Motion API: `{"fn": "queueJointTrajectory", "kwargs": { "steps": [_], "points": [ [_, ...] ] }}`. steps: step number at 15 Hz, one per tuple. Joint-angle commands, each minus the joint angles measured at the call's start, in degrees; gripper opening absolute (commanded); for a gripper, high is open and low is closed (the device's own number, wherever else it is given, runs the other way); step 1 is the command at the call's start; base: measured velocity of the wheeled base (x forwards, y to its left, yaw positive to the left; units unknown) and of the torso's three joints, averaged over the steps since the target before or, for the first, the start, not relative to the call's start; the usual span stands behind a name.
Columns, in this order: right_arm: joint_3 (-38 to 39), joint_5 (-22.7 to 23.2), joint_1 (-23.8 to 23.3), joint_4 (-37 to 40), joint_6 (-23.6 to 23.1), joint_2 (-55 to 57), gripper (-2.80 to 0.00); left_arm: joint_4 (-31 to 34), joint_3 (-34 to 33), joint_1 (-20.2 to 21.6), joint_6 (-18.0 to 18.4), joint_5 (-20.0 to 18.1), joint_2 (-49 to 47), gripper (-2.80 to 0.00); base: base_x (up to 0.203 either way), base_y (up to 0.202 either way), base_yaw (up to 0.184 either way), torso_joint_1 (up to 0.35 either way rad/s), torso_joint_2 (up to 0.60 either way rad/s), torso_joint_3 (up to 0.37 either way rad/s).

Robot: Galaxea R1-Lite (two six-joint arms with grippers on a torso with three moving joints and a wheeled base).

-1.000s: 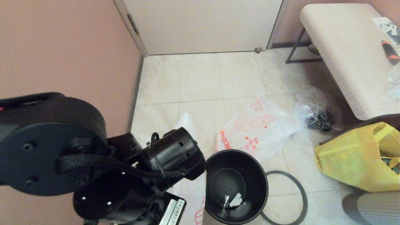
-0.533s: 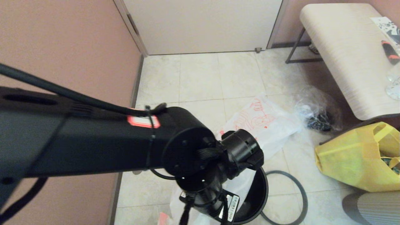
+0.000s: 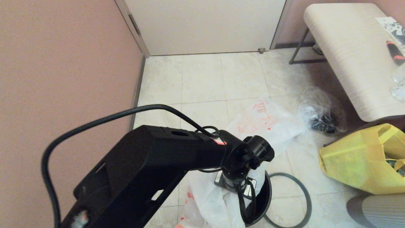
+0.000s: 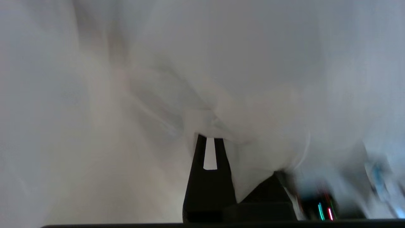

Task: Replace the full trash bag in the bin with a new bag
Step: Put the new garbage bag on the trash can

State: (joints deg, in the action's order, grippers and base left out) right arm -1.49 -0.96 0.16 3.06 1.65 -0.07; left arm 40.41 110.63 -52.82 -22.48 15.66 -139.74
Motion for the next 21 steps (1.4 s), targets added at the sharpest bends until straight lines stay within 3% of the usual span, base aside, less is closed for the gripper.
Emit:
{"fn": "queueJointTrajectory", "kwargs": {
  "steps": [1, 4, 9, 10, 11, 16, 21],
  "points": [
    [-0.01, 0.0, 0.09, 0.02, 0.02, 0.07, -2.8, -5.95, 1.48, 1.9, 1.77, 1.25, -7.45, -2.8, 0.0, 0.0, 0.0, 0.0, 0.0, 0.0],
    [-0.01, 0.0, 0.1, 0.03, 0.02, 0.07, -2.8, -15.86, 1.6, 2.73, 3.21, 3.58, -12.14, -2.8, 0.0, 0.0, 0.0, 0.0, 0.0, 0.0],
    [-0.01, 0.0, 0.09, 0.02, 0.02, 0.07, -2.8, -16.53, 1.35, 2.98, 4.99, 7.43, -16.08, -2.8, 0.0, 0.0, 0.0, 0.0, 0.0, 0.0],
    [-0.01, 0.0, 0.02, 0.02, 0.02, 0.07, -2.8, -16.59, 0.89, 2.9, 5.07, 7.63, -16.0, -1.25, 0.0, 0.0, 0.0, 0.0, 0.0, 0.0],
    [-0.01, 0.0, 0.11, 0.02, 0.02, 0.07, -2.8, -16.51, 0.63, 2.81, 4.99, 7.63, -15.49, 0.0, 0.0, 0.0, 0.0, 0.0, 0.0, 0.0],
    [-0.01, 0.0, 0.02, 0.02, 0.02, 0.07, -2.8, -16.43, -3.03, 1.28, 4.77, 7.33, -9.05, 0.0, 0.0, 0.0, 0.0, 0.0, 0.0, 0.0],
    [-0.01, 0.0, 0.02, 0.02, 0.02, 0.07, -2.8, -16.43, -11.55, -4.27, 4.4, 7.1, 4.0, 0.0, 0.0, 0.0, 0.0, 0.0, 0.0, 0.0]
  ]
}}
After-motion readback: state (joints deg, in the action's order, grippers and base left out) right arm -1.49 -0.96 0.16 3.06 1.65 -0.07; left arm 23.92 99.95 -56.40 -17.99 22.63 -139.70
